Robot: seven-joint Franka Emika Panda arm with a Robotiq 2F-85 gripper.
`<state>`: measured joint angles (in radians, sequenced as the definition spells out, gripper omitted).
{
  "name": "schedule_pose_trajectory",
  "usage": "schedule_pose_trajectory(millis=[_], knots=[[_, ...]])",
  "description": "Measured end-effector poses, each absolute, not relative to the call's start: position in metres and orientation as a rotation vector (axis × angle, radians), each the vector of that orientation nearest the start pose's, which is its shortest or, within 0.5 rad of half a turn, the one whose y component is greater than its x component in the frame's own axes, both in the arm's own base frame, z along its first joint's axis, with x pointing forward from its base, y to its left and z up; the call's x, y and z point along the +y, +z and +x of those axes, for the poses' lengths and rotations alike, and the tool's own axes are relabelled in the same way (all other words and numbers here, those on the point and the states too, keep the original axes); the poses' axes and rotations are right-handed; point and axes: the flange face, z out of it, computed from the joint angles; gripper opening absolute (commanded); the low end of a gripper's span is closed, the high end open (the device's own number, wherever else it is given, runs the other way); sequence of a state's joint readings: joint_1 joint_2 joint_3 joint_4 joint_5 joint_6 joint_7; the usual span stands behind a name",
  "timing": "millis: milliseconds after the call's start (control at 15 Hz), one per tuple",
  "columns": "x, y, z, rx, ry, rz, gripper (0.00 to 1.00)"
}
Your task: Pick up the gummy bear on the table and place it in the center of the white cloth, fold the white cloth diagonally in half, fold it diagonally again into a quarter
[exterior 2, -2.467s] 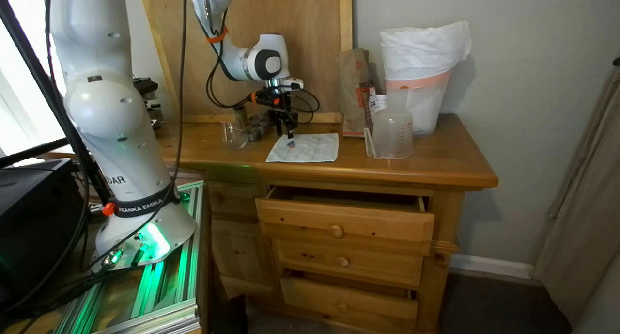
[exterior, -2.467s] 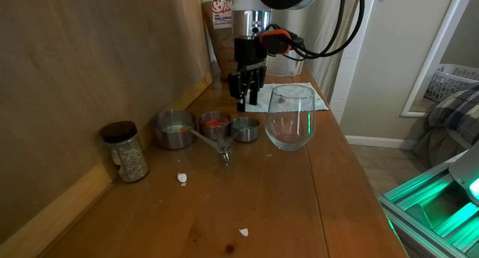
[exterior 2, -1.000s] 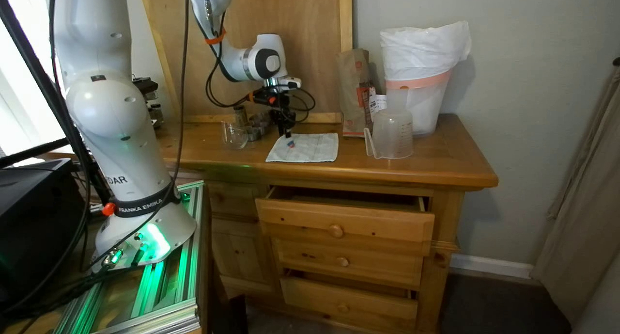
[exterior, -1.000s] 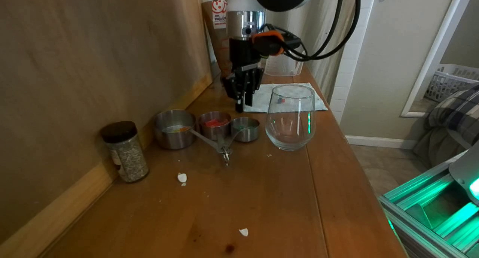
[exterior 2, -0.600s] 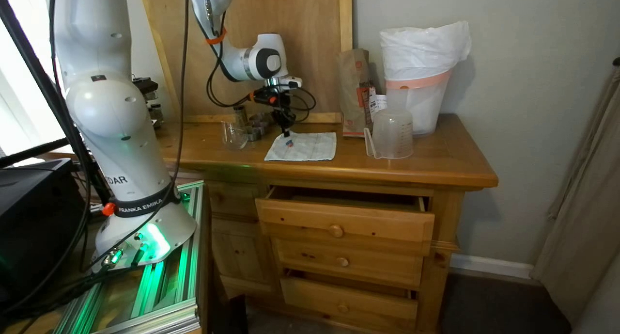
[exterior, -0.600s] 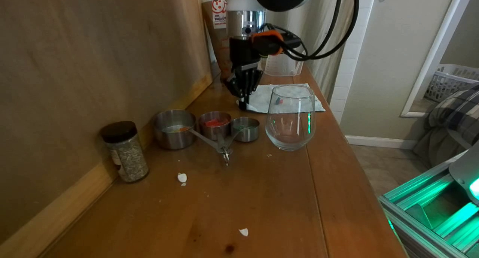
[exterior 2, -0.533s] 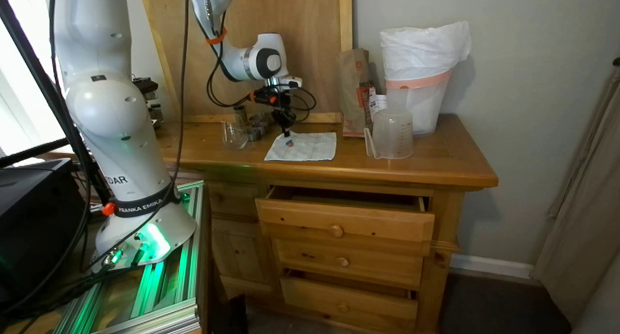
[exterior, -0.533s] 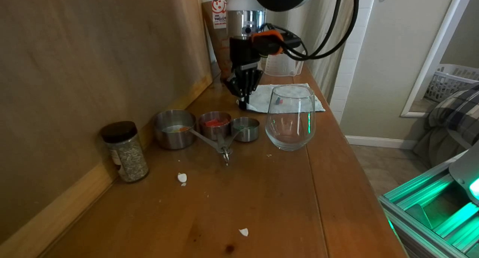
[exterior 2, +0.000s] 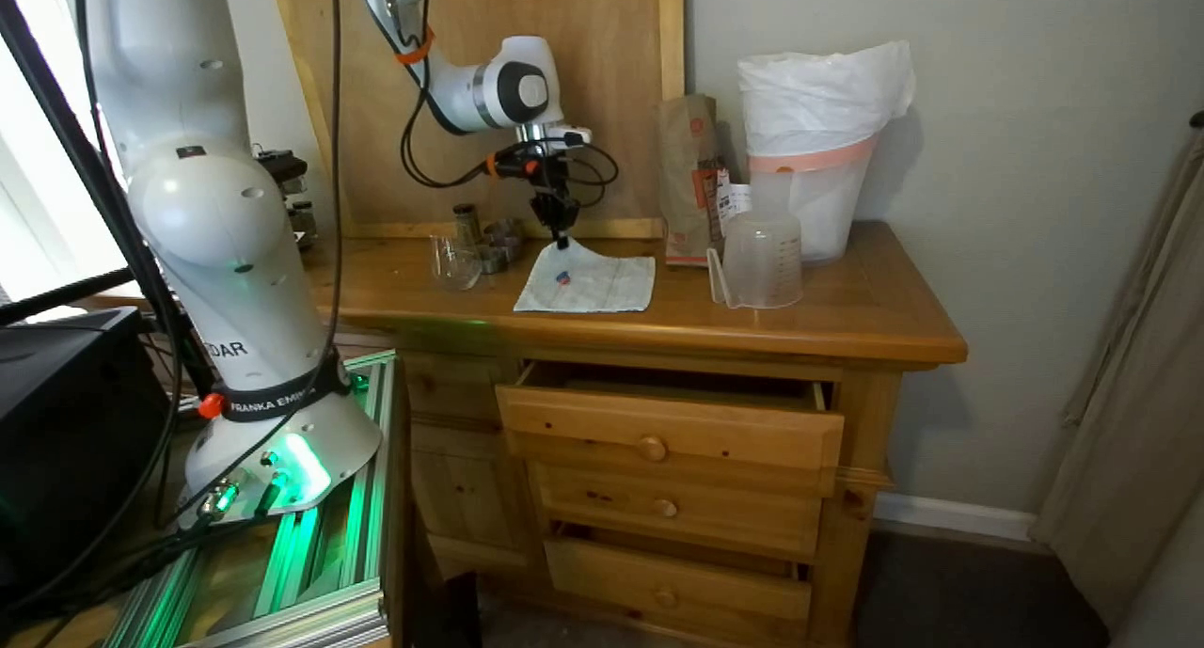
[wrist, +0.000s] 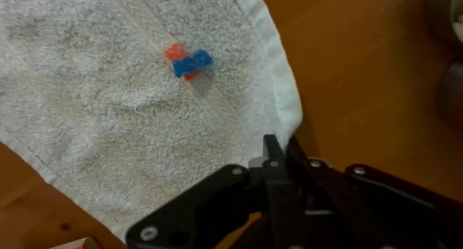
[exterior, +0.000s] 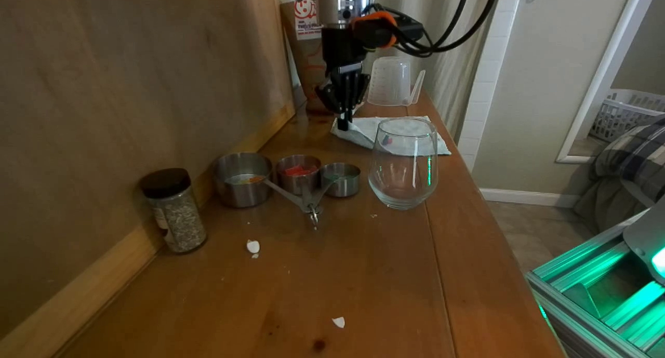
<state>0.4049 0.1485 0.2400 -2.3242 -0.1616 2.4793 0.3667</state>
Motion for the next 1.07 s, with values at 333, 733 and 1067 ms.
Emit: schedule_pose_trajectory(millis=[333, 733, 1067], knots=[[0.297, 0.299, 0.419, -0.593, -0.052, -3.166, 0.08], [0.272, 0.299, 0.433, -0.548, -0.036, -3.181, 0.07], [0.251, 0.299, 0.437, -0.518, 0.003, -3.204, 0.07]])
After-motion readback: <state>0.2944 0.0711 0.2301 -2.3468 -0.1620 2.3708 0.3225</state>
